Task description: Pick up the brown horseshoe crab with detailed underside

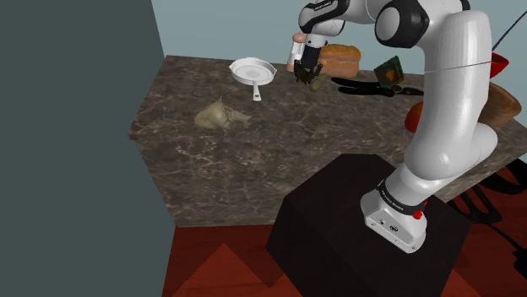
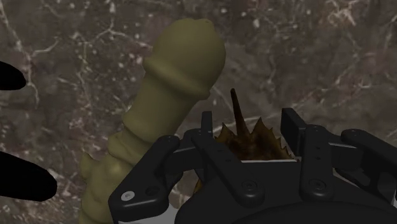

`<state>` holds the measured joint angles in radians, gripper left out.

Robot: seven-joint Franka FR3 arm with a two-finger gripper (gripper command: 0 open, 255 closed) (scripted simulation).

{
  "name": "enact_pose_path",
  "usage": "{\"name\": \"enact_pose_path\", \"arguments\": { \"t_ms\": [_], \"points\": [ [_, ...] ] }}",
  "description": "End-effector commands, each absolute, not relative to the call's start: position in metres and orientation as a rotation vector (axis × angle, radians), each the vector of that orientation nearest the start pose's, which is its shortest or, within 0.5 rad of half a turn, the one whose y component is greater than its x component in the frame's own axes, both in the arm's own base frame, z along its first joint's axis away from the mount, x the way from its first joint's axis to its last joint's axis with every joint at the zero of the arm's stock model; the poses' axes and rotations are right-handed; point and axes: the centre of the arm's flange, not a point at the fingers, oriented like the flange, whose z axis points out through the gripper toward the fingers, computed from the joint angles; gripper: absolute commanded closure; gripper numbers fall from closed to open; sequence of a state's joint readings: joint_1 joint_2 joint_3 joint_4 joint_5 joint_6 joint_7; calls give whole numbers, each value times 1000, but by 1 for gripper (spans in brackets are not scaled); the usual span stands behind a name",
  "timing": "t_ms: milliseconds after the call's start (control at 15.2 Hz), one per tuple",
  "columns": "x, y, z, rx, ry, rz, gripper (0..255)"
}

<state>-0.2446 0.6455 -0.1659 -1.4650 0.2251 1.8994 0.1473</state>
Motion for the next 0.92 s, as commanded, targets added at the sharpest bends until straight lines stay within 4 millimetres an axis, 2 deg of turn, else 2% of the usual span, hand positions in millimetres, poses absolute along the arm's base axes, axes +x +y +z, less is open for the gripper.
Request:
{"name": "enact_pose_path", "arguments": {
  "t_ms": [0,66,858],
  "points": [
    [648,-244,291,-2854,929,278,255],
    [649,-244,290,-2854,929,278,255],
    [649,-244,354,-2854,929,278,255]
  ]
}}
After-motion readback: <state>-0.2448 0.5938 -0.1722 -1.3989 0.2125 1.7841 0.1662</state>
